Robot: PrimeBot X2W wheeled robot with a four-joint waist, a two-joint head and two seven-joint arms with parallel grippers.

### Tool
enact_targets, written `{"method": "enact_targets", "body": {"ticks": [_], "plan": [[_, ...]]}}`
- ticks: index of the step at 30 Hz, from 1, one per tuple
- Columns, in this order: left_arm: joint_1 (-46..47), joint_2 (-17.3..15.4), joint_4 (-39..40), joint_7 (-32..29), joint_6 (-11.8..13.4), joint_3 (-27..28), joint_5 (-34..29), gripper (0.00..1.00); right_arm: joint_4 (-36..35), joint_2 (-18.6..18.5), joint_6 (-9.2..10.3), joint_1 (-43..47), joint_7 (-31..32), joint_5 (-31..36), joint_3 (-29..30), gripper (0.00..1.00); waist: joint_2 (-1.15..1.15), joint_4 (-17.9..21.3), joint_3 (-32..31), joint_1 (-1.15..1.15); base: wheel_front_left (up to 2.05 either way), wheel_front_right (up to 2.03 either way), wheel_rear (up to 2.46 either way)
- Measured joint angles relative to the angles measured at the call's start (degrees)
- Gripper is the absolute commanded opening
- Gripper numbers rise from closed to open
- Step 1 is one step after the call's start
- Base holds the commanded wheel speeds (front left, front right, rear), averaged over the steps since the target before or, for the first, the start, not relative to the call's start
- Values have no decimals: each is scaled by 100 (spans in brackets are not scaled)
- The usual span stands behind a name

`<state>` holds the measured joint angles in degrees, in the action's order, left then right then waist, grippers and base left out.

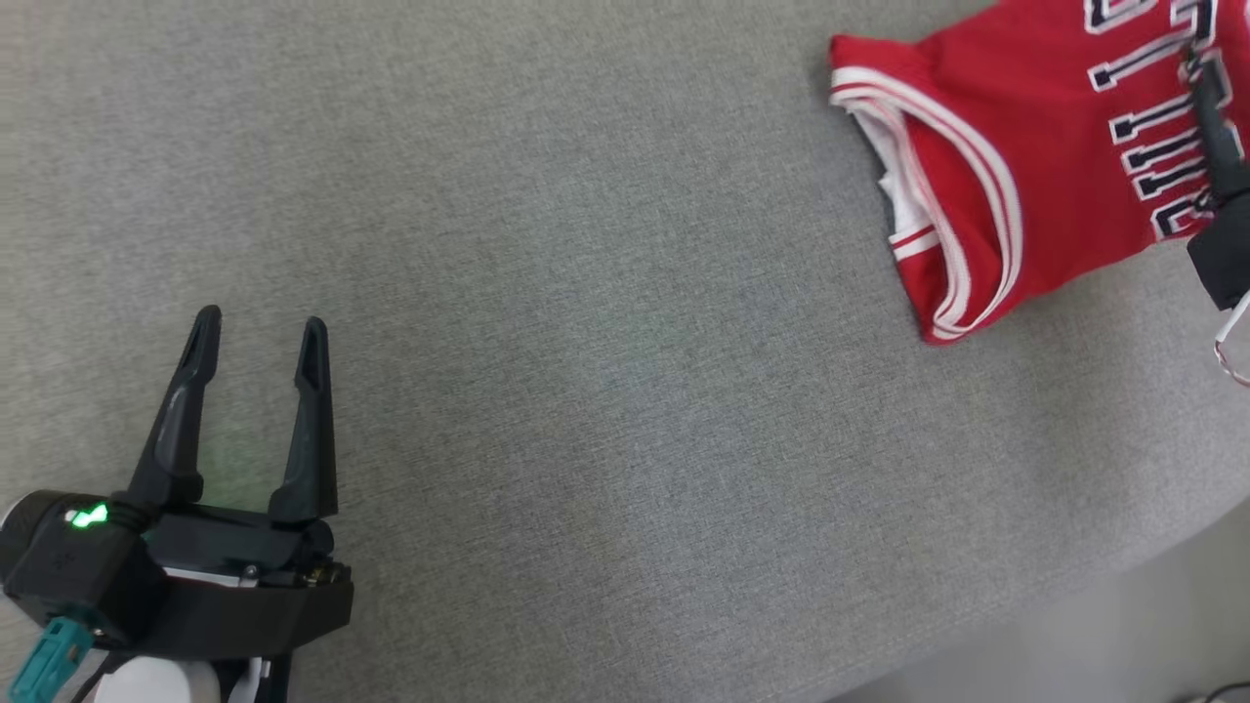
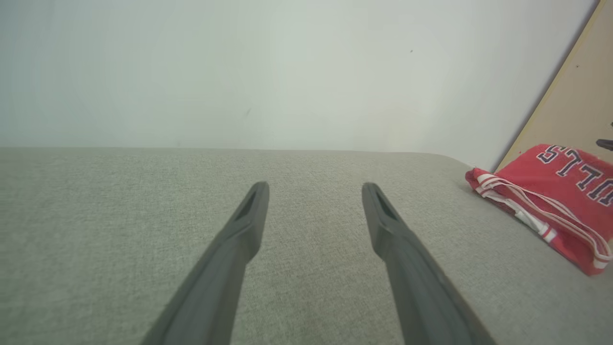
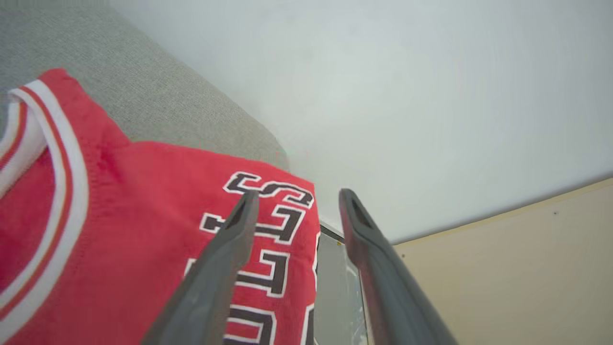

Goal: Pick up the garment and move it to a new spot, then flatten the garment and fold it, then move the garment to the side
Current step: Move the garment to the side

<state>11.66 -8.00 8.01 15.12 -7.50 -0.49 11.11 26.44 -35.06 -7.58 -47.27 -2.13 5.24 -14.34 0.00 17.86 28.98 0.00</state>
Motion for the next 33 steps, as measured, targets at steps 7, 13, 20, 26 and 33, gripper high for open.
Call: {"method": "enact_targets", "body": {"ticks": [7, 13, 20, 26, 33], "plan": [[-51, 122, -153, 0, 0, 58, 53, 100, -62, 208, 0, 351, -91, 55, 222, 100, 0, -161, -252, 0, 0, 0, 0], [-316, 254, -430, -1, 0, 191, 125, 100, -212, 654, 0, 883, -337, -219, 508, 100, 0, -355, -633, 0, 0, 0, 0], [-733, 408, -762, 0, 1, 389, 148, 100, -722, 1611, 1, 1893, -932, -1105, 886, 100, 0, -614, -1256, -1, 0, 0, 0], [-1118, 474, -1000, 0, 1, 433, 140, 100, -1063, 2112, 1, 2738, -1104, -1742, 802, 100, 1, -846, -1848, -1, 0, 0, 0], [-1449, 502, -1177, 0, 1, 533, 99, 100, -1038, 2594, 1, 3597, -1170, -1980, 837, 100, 1, -1123, -2491, -2, 0, 0, 0]]}}
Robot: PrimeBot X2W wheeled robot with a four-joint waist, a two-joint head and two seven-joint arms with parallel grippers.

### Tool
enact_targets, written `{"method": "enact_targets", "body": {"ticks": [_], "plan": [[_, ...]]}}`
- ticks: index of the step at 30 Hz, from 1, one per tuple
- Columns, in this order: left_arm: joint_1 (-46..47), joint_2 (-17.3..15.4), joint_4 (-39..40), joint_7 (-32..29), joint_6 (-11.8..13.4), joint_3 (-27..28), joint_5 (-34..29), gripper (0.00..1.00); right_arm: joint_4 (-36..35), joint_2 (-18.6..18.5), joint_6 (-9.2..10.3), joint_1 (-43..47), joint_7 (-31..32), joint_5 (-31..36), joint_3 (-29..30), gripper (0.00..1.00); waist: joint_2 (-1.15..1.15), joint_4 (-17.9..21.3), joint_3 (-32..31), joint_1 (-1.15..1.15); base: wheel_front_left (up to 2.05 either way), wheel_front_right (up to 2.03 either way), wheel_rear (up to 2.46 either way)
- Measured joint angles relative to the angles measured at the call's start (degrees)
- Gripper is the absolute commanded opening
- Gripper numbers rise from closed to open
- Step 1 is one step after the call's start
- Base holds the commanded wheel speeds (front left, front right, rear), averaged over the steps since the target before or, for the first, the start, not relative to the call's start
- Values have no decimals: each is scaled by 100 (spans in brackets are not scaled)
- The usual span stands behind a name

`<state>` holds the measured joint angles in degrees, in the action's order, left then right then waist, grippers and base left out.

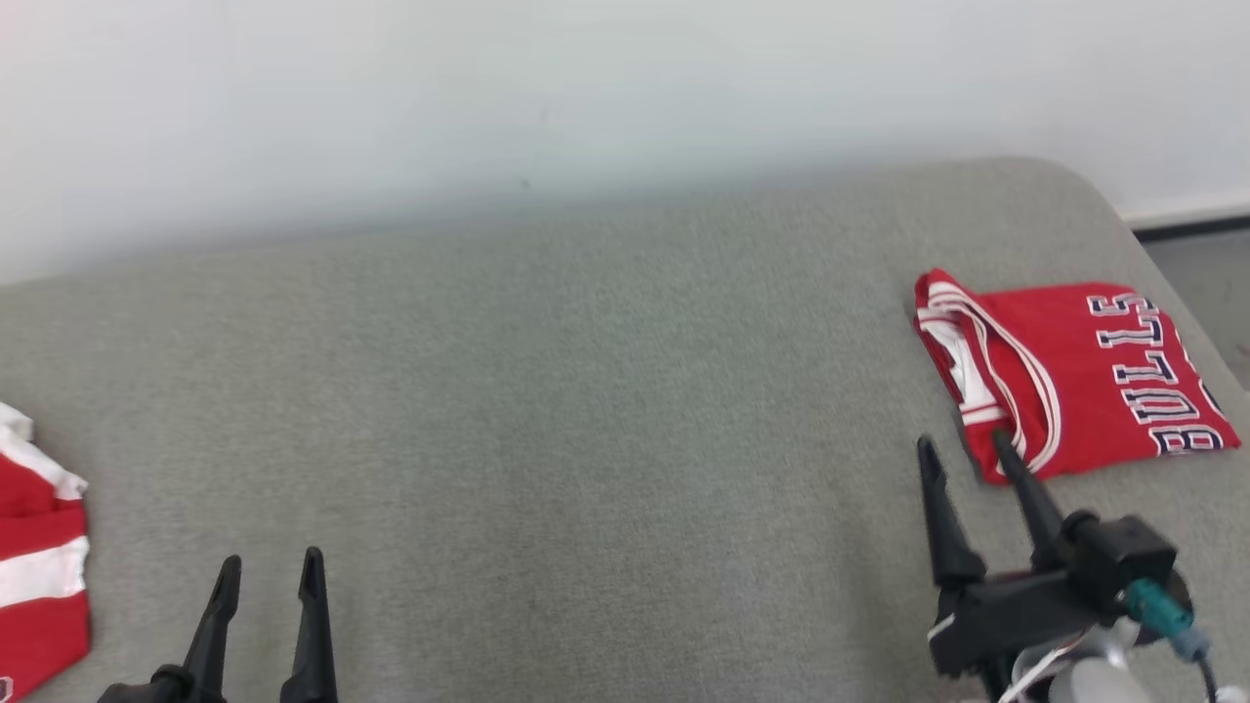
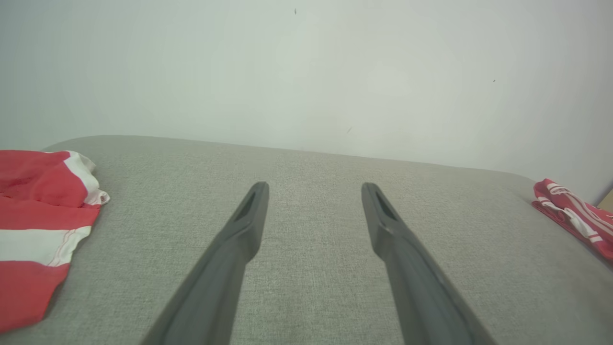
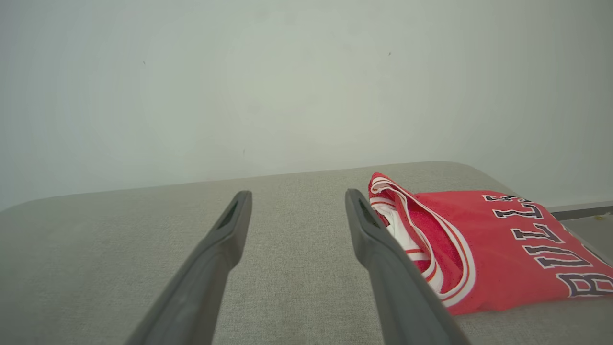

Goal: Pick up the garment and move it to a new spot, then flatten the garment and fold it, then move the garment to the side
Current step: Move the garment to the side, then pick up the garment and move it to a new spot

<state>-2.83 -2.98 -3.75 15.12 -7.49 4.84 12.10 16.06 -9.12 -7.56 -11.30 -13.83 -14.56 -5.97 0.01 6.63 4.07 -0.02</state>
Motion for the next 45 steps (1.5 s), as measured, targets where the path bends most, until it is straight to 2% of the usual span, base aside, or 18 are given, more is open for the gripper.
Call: {"method": "enact_targets", "body": {"ticks": [15, 37, 45], "plan": [[-330, 4, -365, 0, 120, 93, 132, 100, 489, 391, 0, 719, -58, 104, -227, 100, 0, -457, -768, 1, 0, 0, 0], [-292, 7, -450, 0, 144, 21, 237, 100, 463, 556, 0, 892, -110, 224, 35, 100, -1, -450, -793, 2, 0, 0, 0], [-246, 8, -457, 0, 149, 7, 245, 100, 443, 586, 0, 927, -115, 243, 51, 100, -1, -681, -790, 2, 0, 0, 0]]}}
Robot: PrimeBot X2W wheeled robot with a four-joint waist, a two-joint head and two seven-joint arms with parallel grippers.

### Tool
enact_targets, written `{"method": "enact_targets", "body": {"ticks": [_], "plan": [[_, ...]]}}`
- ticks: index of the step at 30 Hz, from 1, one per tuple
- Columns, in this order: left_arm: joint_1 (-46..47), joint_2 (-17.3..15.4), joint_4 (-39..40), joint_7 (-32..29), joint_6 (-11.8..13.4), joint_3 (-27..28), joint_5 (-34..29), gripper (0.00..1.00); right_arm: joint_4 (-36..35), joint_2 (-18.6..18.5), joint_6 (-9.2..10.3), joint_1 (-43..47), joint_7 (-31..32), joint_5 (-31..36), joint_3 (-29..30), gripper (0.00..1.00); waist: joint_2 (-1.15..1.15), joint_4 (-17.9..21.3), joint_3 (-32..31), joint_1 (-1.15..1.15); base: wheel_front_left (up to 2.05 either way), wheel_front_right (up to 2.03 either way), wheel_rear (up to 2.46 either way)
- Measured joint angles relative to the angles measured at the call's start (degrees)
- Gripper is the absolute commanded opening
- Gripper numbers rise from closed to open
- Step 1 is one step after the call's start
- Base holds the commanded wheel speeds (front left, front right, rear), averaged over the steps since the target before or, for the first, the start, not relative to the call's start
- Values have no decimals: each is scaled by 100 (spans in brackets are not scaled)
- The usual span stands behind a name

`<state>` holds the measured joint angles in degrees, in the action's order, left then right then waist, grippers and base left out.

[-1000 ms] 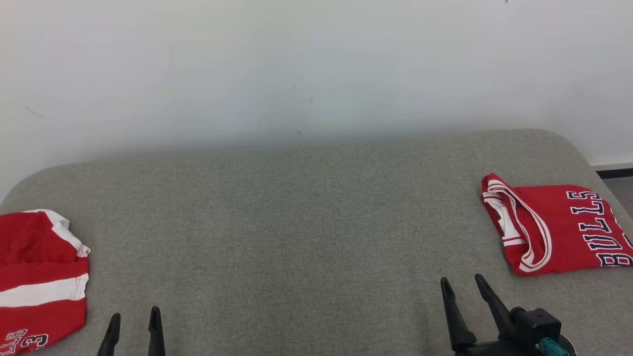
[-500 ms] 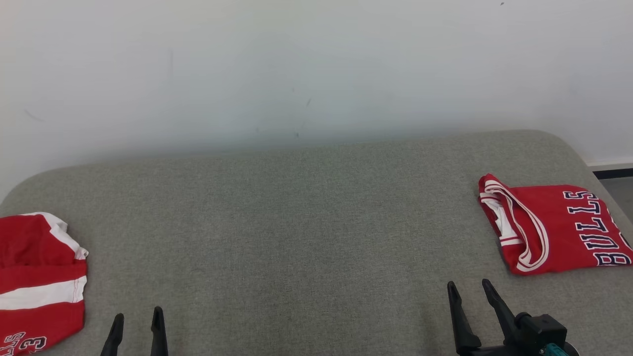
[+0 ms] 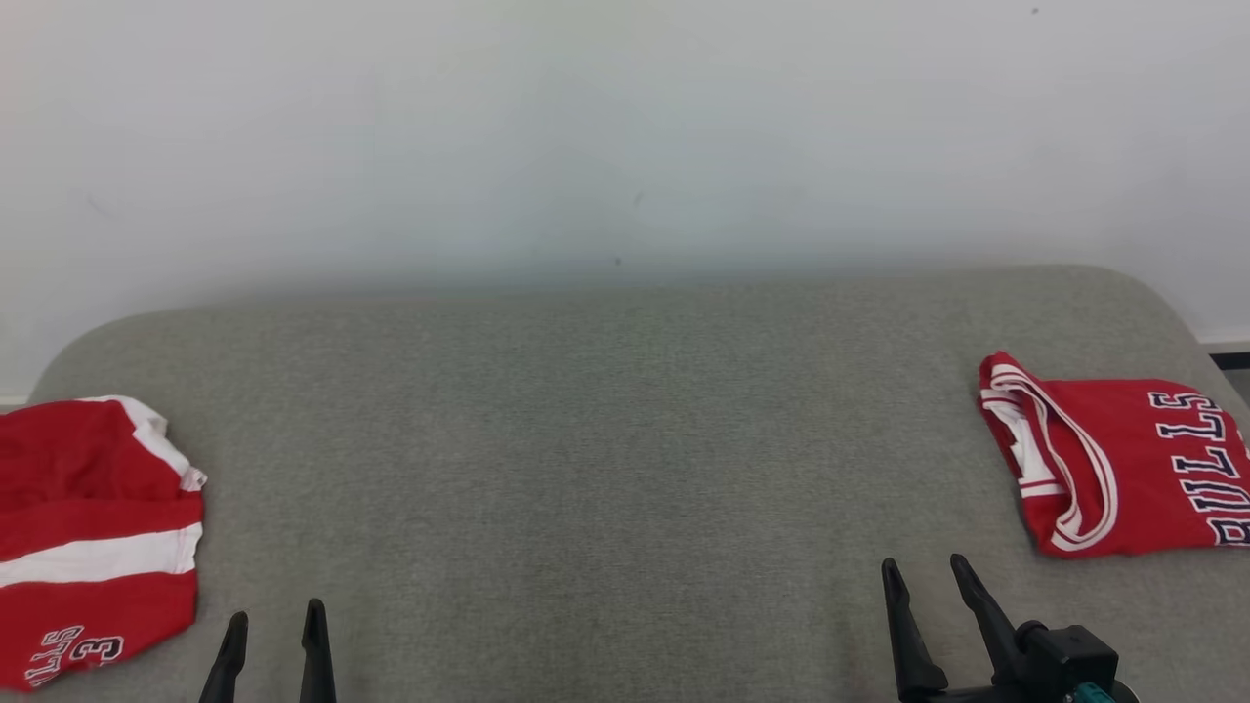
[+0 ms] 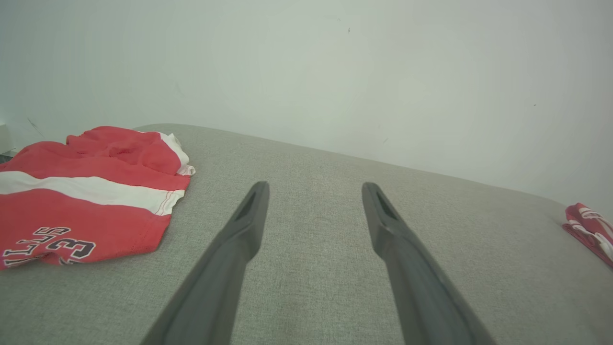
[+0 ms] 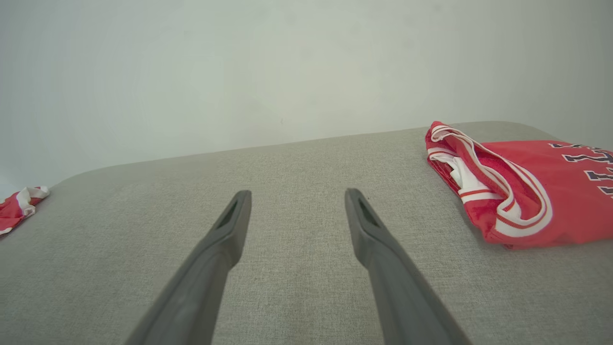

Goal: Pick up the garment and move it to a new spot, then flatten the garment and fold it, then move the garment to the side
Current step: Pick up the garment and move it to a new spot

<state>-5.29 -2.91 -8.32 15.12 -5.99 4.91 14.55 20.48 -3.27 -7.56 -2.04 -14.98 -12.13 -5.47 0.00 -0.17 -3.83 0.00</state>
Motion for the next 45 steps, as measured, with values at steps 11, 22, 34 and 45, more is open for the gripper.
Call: {"method": "enact_targets", "body": {"ticks": [11, 22, 34, 45], "plan": [[-42, 0, -26, 0, 9, 58, -49, 100, 9, 22, 0, 58, -1, -16, -57, 100, 0, -623, -46, 0, 0, 0, 0], [-135, 1, 3, 0, -14, 253, -164, 100, 21, 33, 0, 70, -11, -246, -245, 100, 0, -1499, -99, 0, 0, 0, 0], [-238, 0, 53, 0, -53, 430, -222, 100, 30, 35, 0, 42, -11, -343, -465, 100, 0, -2075, -166, 0, 0, 0, 0], [-243, 0, -94, 0, -57, 459, -162, 100, 46, 35, 0, 59, -11, -344, -505, 100, 0, -2085, -137, 0, 0, 0, 0]]}}
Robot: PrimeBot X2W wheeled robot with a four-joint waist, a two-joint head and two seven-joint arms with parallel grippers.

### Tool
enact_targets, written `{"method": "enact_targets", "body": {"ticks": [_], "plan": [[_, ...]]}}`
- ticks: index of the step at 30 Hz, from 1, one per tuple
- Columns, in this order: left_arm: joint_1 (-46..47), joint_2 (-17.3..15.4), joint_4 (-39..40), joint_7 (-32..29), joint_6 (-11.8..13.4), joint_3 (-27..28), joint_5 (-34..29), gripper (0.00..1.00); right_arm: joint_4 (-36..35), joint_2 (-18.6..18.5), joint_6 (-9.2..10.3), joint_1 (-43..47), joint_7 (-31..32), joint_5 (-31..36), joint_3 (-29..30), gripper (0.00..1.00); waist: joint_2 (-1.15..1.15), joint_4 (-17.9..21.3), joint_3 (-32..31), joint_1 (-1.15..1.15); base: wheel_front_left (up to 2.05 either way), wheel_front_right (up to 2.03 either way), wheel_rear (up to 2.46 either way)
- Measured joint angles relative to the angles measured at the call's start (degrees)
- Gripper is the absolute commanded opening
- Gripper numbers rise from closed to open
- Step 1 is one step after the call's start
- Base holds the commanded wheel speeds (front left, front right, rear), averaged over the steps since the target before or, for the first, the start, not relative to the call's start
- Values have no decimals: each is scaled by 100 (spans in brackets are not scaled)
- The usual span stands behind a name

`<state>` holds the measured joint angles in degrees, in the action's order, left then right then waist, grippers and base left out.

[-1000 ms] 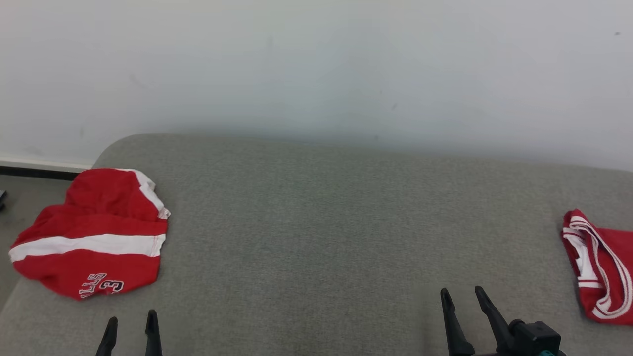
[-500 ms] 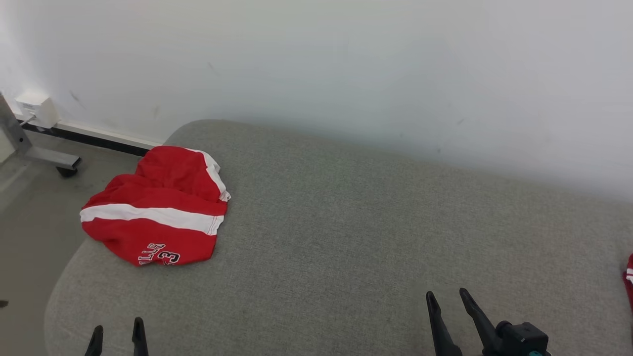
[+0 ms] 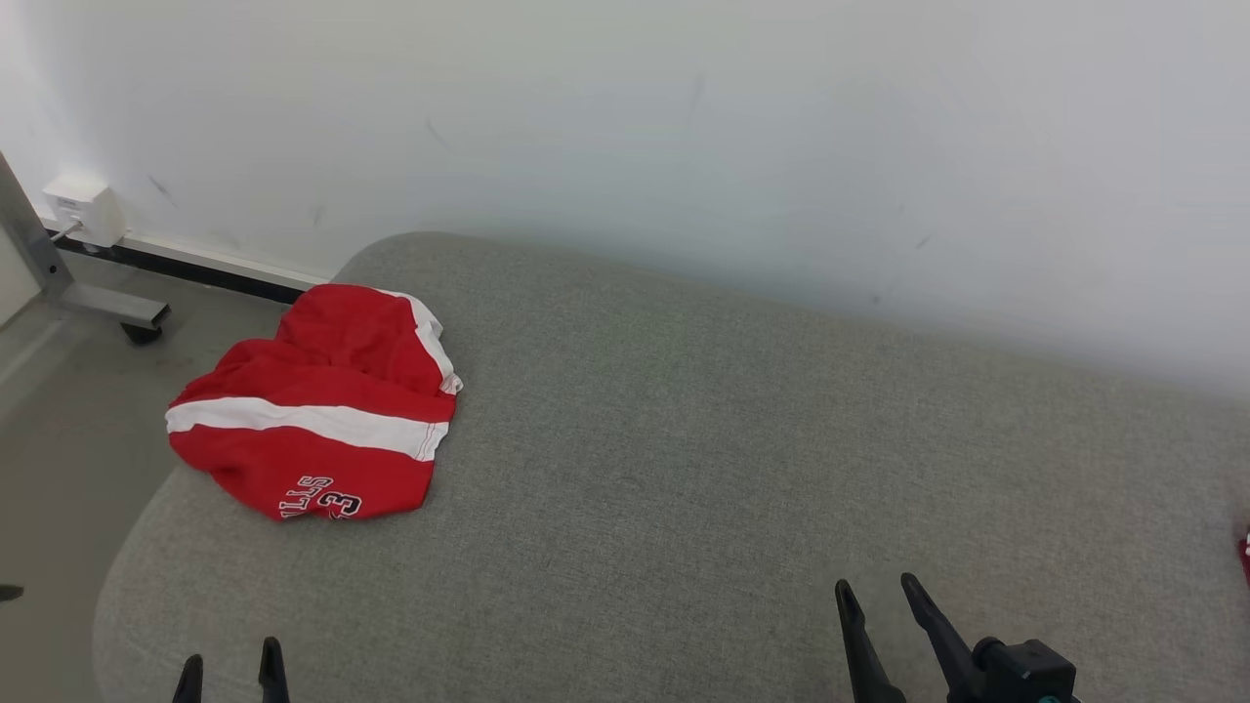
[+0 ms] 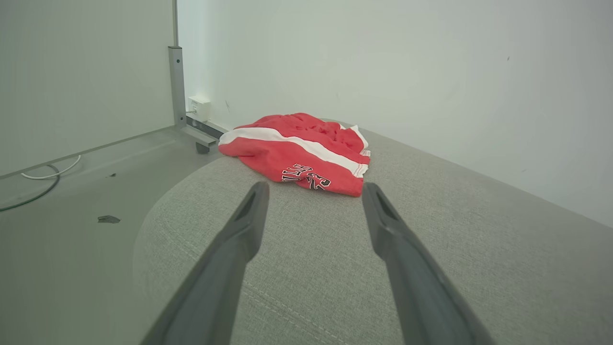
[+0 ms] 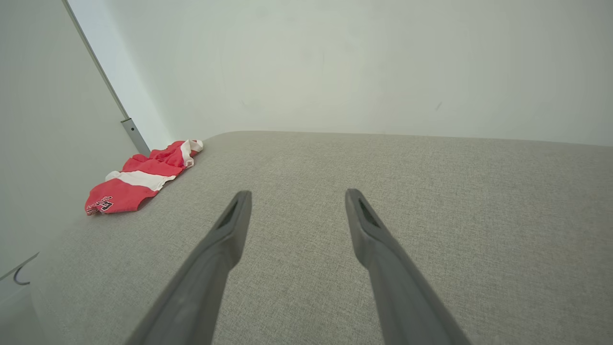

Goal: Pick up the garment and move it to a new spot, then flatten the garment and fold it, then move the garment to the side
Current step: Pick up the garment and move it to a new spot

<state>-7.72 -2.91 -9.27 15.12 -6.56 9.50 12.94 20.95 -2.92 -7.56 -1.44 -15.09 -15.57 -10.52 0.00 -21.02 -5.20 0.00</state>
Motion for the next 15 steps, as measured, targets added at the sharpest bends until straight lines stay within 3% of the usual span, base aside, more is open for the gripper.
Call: {"method": "enact_targets", "body": {"ticks": [8, 15], "plan": [[755, -74, -886, 0, -9, -16, 30, 100, 26, 1, 0, -17, 0, 55, -149, 100, 0, 64, 171, 0, 0, 0, 0], [2260, -277, -2082, -403, 99, 246, 442, 100, -164, -43, 0, -344, 171, 227, -422, 100, -1, 232, 559, 1, 0, 0, 0]]}}
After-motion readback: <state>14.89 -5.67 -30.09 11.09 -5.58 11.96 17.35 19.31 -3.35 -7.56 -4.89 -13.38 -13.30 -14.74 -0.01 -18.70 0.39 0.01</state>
